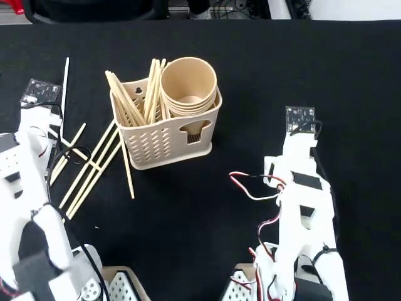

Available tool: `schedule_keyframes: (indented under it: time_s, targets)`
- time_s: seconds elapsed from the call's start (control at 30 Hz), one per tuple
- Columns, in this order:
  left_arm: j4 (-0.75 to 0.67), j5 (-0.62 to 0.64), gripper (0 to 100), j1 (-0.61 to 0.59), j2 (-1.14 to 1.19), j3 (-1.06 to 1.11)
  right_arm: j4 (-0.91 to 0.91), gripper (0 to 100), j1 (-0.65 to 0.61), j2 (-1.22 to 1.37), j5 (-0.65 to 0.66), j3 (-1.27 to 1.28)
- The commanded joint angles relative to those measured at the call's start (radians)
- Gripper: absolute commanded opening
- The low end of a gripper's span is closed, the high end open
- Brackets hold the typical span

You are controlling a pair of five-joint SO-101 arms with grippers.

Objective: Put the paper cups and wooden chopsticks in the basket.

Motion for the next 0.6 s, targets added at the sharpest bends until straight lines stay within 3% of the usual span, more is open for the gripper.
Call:
schedule_keyframes:
  time_s: [0.0, 0.1, 0.4, 0.57]
  targets:
    - [-0.011, -0.055, 16, 0.019, 0.112, -0.005, -0.008, 2.1, -0.003, -0.002, 0.012, -0.001]
    - [-0.017, -0.084, 21, 0.015, 0.213, -0.021, -0.008, 2.1, -0.003, -0.002, 0.012, -0.001]
    - [-0.017, -0.176, 20, -0.039, 0.471, -0.203, -0.008, 2.1, -0.003, -0.002, 0.012, 0.002]
    - [-0.018, -0.256, 14, -0.039, 0.574, -0.234, -0.008, 2.1, -0.003, -0.002, 0.012, 0.002]
